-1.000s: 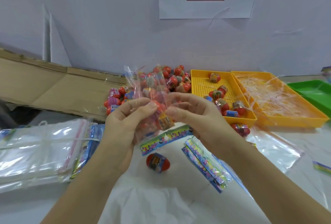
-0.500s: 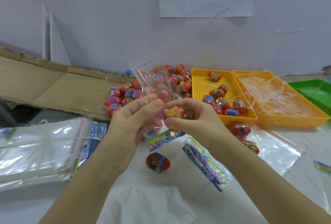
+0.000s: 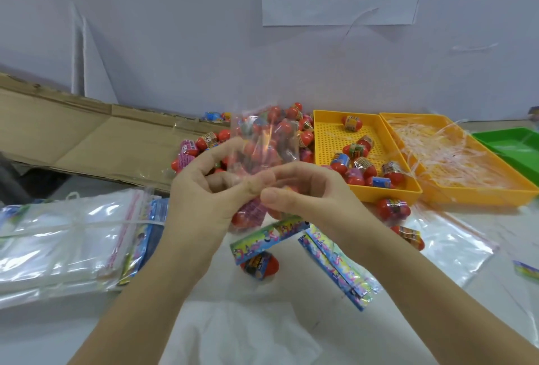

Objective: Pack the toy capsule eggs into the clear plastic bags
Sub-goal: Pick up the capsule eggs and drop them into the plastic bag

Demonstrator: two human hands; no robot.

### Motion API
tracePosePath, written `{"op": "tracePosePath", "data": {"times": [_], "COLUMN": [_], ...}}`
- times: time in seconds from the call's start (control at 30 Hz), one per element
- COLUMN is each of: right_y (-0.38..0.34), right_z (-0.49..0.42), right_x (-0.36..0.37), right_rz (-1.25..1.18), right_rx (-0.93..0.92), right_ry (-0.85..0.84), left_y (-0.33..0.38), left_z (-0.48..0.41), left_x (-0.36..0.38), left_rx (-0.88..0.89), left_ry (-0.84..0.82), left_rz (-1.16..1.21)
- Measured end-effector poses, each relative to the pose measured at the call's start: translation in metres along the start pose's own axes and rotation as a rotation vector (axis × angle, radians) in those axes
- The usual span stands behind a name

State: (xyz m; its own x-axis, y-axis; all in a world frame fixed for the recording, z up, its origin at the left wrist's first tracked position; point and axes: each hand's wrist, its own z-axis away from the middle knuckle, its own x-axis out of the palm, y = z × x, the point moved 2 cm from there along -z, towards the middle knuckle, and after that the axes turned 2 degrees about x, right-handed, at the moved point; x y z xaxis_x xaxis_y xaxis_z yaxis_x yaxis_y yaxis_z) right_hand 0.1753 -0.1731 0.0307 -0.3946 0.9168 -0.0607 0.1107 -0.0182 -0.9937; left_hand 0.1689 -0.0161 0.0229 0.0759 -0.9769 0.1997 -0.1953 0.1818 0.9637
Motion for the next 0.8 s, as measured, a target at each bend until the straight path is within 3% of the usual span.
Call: {"op": "tracePosePath", "data": {"times": [0.13, 0.3, 0.43, 0.5, 0.63, 0.7, 0.73, 0.8], "right_y": [0.001, 0.0, 0.0, -0.001, 0.002, 0.011, 0.013, 0.009], "right_z": [-0.002, -0.002, -0.004, -0.002, 0.007, 0.008, 0.007, 0.006], "right_x": [-0.006, -0.007, -0.009, -0.013, 0.001, 0.007, 0.011, 0.011], "right_rz": [-0.102, -0.182, -0.178, 0.035, 0.652, 0.979, 1.066, 0.988], "right_rx": [-0.051, -0.081, 0.039, 0.044, 0.004, -0.077, -0.14, -0.198], "right_ry": [0.158, 0.211, 0.331, 0.289, -0.152, -0.251, -0.252, -0.21], "left_y": [-0.003, -0.007, -0.003, -0.001, -0.002, -0.003, -0.003, -0.004], "left_z": [-0.002, -0.002, -0.007, -0.01, -0.012, -0.012, -0.011, -0.011], "left_x": [0.006, 0.005, -0.001, -0.006, -0.014, -0.014, -0.012, -0.012], "left_rx": [-0.034, -0.134, -0.086, -0.08, -0.117, -0.118, -0.111, -0.091], "left_ry": [-0.096, -0.136, 0.04, 0.12, 0.141, 0.121, 0.097, 0.071], "left_rz": [0.095, -0.045, 0.13, 0.216, 0.313, 0.309, 0.289, 0.227]}}
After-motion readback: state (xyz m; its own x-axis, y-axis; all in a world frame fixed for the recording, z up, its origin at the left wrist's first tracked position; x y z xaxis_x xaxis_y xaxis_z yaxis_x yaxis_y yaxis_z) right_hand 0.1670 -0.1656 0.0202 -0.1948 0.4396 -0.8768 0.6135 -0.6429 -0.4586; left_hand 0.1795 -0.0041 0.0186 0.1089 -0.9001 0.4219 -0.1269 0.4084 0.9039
